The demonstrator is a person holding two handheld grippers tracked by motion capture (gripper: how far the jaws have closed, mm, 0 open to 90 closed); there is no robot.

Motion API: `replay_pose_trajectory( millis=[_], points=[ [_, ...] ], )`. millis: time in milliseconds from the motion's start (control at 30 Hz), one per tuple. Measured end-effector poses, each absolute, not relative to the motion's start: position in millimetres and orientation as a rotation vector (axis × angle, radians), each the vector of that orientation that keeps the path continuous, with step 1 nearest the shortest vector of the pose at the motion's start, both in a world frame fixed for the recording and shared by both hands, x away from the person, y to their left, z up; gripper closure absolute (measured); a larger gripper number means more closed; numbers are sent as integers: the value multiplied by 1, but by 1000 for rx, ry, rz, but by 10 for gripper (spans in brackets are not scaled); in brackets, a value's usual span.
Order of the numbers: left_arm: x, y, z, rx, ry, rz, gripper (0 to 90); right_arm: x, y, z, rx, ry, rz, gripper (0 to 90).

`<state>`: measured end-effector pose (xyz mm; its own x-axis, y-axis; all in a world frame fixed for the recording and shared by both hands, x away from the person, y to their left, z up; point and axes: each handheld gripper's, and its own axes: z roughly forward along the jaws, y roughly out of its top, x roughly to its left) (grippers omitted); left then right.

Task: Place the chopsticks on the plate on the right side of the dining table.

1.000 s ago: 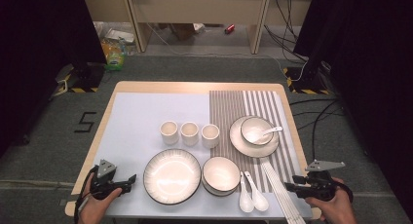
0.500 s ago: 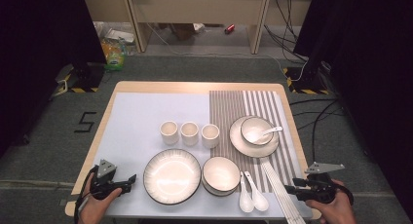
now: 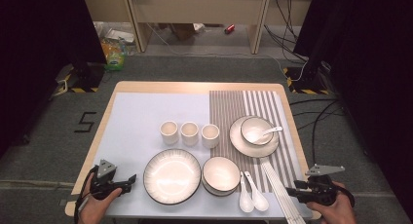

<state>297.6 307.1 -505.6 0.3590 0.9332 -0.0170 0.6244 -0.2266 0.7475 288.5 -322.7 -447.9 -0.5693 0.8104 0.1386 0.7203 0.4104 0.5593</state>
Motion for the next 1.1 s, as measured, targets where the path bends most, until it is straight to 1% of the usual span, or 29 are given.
replay_pose_trajectory(
  millis=[400,767,1000,1100],
  points=[
    [297,307,-506,1952,1351,592,140,287,-322,-453,1344,2526,840,547],
    [297,307,-506,1952,1350,592,139,290,-319,-461,1339,2573,773,596],
    [297,307,-506,1952,1350,593,140,291,-320,-459,1349,2595,744,621],
    [297,307,-506,1953,1350,593,140,296,-320,-459,1401,2622,687,646]
  ],
)
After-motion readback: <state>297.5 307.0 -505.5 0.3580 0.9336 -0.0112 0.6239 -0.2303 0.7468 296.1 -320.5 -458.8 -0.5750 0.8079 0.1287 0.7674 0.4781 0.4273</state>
